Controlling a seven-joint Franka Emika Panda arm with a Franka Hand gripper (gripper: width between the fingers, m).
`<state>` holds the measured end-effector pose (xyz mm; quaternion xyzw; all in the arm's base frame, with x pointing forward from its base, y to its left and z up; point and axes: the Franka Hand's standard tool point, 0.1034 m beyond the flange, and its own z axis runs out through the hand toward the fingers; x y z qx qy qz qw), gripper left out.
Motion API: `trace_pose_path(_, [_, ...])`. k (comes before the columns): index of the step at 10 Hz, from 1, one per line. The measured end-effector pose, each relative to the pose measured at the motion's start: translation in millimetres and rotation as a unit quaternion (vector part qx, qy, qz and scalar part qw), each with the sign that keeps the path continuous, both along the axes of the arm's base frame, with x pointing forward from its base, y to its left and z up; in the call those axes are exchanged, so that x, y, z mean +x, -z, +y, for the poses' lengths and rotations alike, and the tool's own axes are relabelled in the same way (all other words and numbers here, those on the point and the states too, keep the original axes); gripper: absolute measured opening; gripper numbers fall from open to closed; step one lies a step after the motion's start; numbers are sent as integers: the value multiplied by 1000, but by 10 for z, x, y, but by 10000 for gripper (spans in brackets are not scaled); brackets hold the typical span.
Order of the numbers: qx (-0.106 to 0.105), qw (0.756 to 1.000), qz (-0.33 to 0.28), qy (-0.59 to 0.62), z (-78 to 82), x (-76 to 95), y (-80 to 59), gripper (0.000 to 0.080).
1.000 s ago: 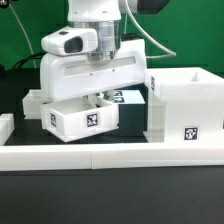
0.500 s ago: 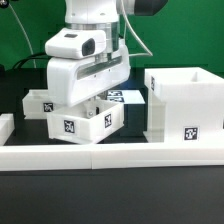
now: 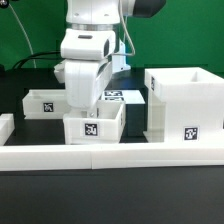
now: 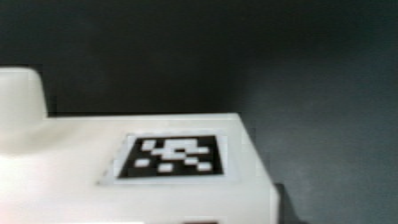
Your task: Assemble drawer
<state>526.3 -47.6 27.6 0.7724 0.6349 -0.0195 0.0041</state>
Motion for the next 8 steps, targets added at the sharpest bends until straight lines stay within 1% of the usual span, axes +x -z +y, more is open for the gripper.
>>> trace_pose_path(1, [-5, 999, 1, -51, -1, 24, 13, 42])
trace_pose_path(2, [-6, 997, 2, -75, -7, 24, 21, 42])
trace_pose_path(4, [-8, 996, 4, -86, -33, 17, 24, 42])
trace_pose_path(5, [-9, 997, -1, -83, -21, 32, 24, 42])
trace_pose_path(8, [-6, 997, -8, -80, 154, 120, 51, 42])
